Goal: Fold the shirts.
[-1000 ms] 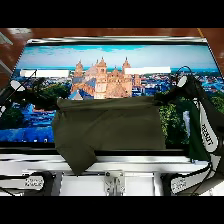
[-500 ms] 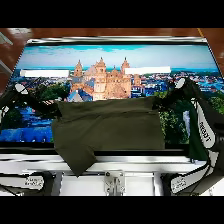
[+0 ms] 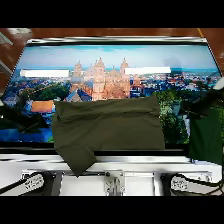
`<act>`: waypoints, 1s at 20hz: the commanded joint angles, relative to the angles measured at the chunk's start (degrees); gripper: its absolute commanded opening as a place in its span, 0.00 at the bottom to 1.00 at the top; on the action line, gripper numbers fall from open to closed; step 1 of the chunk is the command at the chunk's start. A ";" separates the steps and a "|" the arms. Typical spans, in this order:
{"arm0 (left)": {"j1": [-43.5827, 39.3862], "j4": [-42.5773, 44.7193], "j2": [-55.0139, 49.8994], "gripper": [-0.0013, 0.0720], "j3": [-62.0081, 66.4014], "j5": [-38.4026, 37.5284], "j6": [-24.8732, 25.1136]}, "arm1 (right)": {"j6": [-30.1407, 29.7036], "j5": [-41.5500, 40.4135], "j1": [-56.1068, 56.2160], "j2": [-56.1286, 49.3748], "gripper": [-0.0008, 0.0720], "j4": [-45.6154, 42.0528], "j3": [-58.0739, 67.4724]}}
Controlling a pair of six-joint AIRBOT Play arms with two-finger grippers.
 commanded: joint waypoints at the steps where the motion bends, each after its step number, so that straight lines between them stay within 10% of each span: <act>1: 6.64 -4.28 11.72 0.76 -17.00 -0.11 3.61 | -1.64 0.00 -9.33 6.51 0.73 1.14 -8.63; 20: 0.90 -4.50 5.70 0.69 -28.41 13.25 6.16 | -0.28 -5.62 -11.43 8.02 0.73 3.89 -14.21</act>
